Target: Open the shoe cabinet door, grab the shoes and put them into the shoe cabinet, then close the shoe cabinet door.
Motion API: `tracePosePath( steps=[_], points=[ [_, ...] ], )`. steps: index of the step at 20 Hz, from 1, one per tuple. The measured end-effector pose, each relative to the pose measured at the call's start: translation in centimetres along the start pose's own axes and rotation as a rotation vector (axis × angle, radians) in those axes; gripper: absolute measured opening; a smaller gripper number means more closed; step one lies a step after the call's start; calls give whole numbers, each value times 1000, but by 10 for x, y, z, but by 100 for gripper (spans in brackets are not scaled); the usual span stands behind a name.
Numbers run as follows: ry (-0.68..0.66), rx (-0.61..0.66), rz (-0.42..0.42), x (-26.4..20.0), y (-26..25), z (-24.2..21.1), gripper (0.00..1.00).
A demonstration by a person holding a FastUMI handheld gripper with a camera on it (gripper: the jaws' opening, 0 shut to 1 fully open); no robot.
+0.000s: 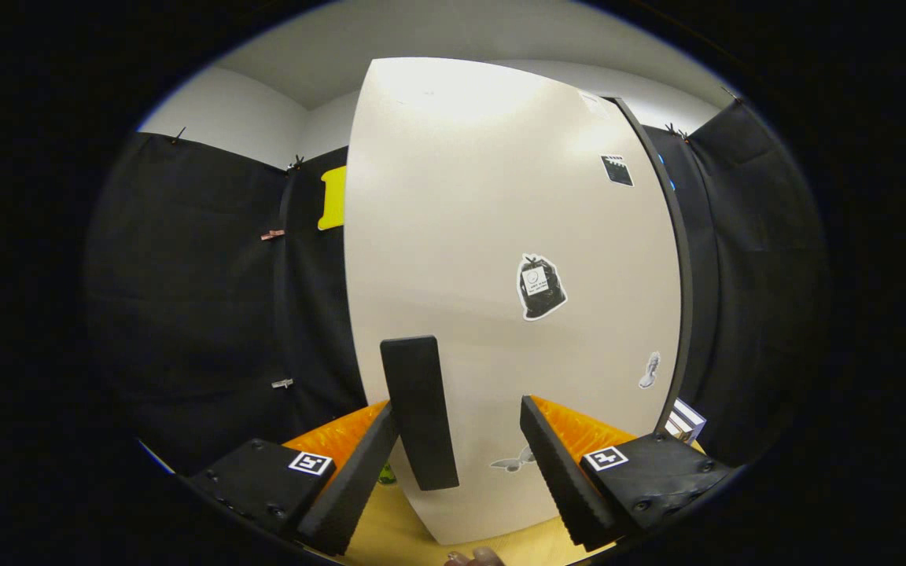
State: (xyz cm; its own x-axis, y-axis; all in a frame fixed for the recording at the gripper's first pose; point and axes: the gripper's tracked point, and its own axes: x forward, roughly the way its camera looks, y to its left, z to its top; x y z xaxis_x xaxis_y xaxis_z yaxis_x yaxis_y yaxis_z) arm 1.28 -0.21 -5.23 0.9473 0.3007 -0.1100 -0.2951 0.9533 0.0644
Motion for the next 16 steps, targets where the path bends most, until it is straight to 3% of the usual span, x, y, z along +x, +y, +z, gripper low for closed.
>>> tracePosePath(
  steps=[16],
  points=[
    [-54,-83,-25,-10,16,25,99]
  ],
)
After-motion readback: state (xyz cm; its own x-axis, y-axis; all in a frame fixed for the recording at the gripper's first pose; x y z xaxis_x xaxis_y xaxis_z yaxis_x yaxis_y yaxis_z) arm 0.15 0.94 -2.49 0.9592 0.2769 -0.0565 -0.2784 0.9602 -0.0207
